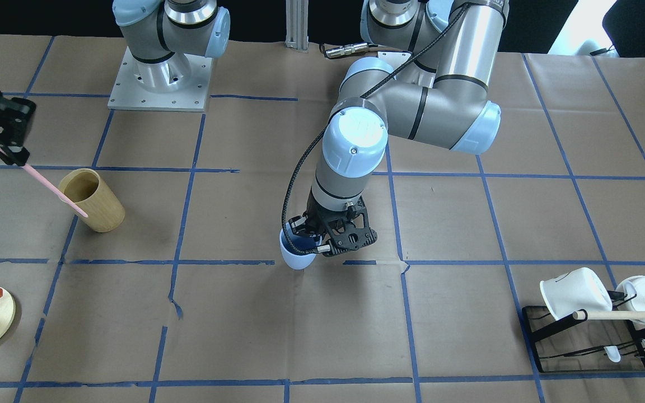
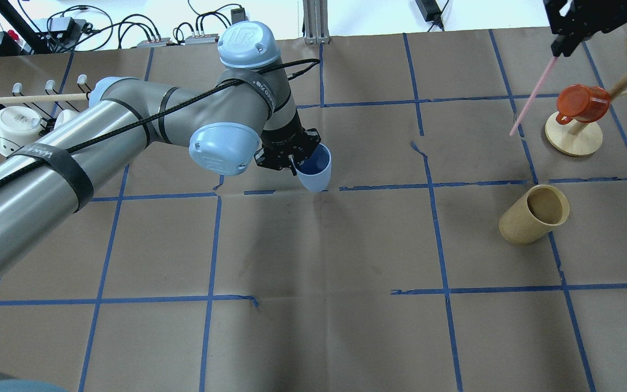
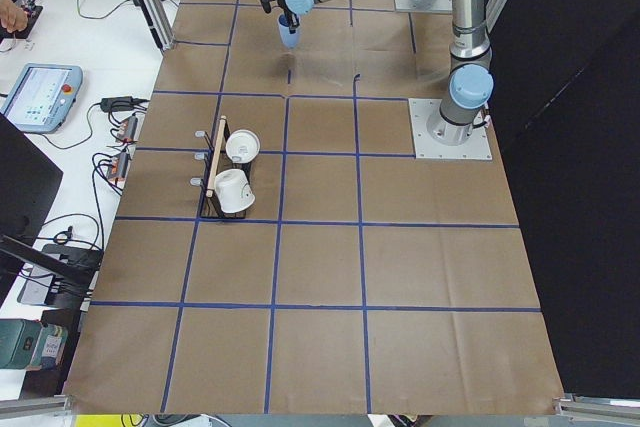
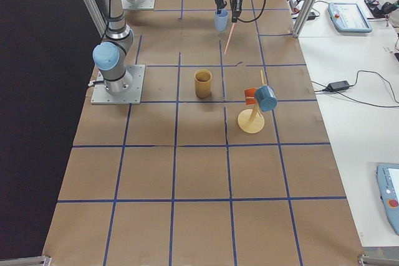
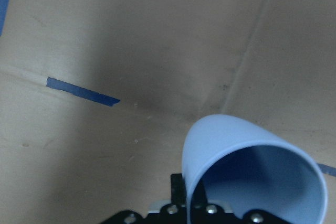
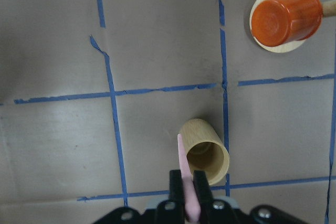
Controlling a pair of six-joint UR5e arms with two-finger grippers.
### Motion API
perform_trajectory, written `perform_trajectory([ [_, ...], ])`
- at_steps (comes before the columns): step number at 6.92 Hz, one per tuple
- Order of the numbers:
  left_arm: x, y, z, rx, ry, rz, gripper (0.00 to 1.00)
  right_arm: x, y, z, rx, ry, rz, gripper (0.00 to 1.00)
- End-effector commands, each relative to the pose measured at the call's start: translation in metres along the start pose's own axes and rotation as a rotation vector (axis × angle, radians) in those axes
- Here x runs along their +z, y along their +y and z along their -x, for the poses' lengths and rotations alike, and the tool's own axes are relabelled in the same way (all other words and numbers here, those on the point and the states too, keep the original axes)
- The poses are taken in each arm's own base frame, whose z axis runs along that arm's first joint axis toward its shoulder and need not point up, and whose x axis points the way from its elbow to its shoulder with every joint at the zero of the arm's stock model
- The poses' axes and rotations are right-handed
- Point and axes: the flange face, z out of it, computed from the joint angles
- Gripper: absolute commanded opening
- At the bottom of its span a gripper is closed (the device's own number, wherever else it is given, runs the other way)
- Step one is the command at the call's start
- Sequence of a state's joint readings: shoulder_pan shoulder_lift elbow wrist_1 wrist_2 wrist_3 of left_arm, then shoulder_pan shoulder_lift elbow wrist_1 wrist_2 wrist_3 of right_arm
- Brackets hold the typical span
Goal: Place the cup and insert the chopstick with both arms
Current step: 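Set the blue cup down, open the left gripper while right carries chopstick over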
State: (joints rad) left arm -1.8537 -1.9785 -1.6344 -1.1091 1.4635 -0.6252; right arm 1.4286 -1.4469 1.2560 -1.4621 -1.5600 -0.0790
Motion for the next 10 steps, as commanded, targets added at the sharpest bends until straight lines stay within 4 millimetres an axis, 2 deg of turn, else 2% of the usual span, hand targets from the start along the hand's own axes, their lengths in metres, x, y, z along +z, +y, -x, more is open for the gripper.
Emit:
perform_trajectory([
  [1,0.02,0.0,-0.006,0.008,-0.006,0.008,0.07,-0.009,0.008,0.056,0.024,-0.09,-0.081,0.04],
  [2,0.021,0.0,-0.006,0.014,-0.012,0.009,0.62,-0.002,0.011,0.077,0.032,-0.141,-0.084,0.04],
  [3,0.019,0.0,-0.006,0.005,-0.01,0.005,1.0,0.018,0.016,0.097,0.019,-0.148,-0.091,0.04],
  [4,0.018,0.0,-0.006,0.006,-0.008,0.003,1.0,0.032,0.025,0.104,0.019,-0.155,-0.119,0.04],
  [6,-0.021,0.002,-0.006,0.019,0.01,-0.03,1.0,0.056,0.038,0.122,0.048,-0.185,-0.103,0.04],
  [7,-0.053,0.01,0.004,0.034,0.016,-0.04,1.0,0.066,0.044,0.13,0.064,-0.202,-0.078,0.04],
  [8,-0.087,0.016,0.019,0.074,0.016,-0.051,1.0,0.073,0.051,0.138,0.058,-0.22,-0.063,0.04],
  [10,-0.148,0.016,0.075,0.145,-0.002,-0.032,1.0,0.072,0.06,0.158,0.041,-0.239,-0.072,0.04],
])
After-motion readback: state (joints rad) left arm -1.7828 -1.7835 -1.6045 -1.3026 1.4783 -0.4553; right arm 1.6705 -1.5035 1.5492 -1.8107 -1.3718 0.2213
